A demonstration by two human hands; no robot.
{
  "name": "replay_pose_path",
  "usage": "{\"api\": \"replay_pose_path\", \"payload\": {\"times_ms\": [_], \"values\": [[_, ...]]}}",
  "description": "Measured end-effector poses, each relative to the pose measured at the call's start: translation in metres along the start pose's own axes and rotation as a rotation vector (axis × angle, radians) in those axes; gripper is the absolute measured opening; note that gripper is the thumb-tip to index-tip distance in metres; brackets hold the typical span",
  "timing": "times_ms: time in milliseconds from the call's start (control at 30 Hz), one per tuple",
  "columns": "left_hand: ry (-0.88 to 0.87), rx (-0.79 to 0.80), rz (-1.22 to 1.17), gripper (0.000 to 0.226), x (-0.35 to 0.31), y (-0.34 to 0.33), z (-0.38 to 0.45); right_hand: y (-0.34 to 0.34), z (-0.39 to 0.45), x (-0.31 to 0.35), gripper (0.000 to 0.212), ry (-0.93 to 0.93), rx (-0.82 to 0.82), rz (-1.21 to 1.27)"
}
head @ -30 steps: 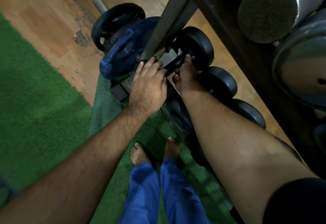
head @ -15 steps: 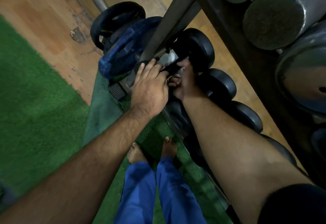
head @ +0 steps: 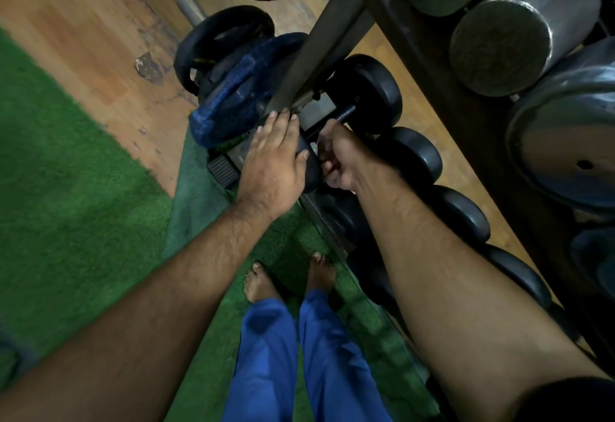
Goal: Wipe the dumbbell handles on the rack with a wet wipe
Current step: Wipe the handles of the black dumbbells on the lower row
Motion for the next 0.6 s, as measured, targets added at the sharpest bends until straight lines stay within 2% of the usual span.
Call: {"api": "replay_pose_path", "payload": {"times_ms": [100,200,333,400,533,600], "values": [[0.001,0.007,0.026,0.061,-0.006,-0.002,-0.003,0.004,0.008,0.001,0.018,-0.015,0.042,0.206],[0.003,-0.016,0.039,0.061,-0.008,0.001,-0.004,0.005,0.015,0.009,0.015,0.064,0.089,0.449],[0.011,-0.010,0.091,0.061,-0.005,0.011,0.004,0.008,0.011,-0.001,0.022,0.035,0.113,0.371],[0.008,-0.009,0.097,0.058,-0.007,0.014,0.009,0.016,0.016,0.007,0.023,0.027,0.103,0.420],[-0.040,-0.007,0.111,0.042,-0.019,0.014,0.028,0.042,0.030,0.037,0.029,0.246,-0.044,0.598],[-0.036,0.005,0.070,0.031,-0.020,0.013,0.034,0.043,0.032,0.033,0.030,0.280,-0.071,0.616]]}}
Point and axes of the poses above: each hand's wrist, its own z-axis towards the middle knuckle, its own y-axis out of the back of the hand, x = y × z, the point moved 10 cm from there along z, towards the middle knuckle, and after that the axes turned 13 degrees about z, right-handed, at the moved point
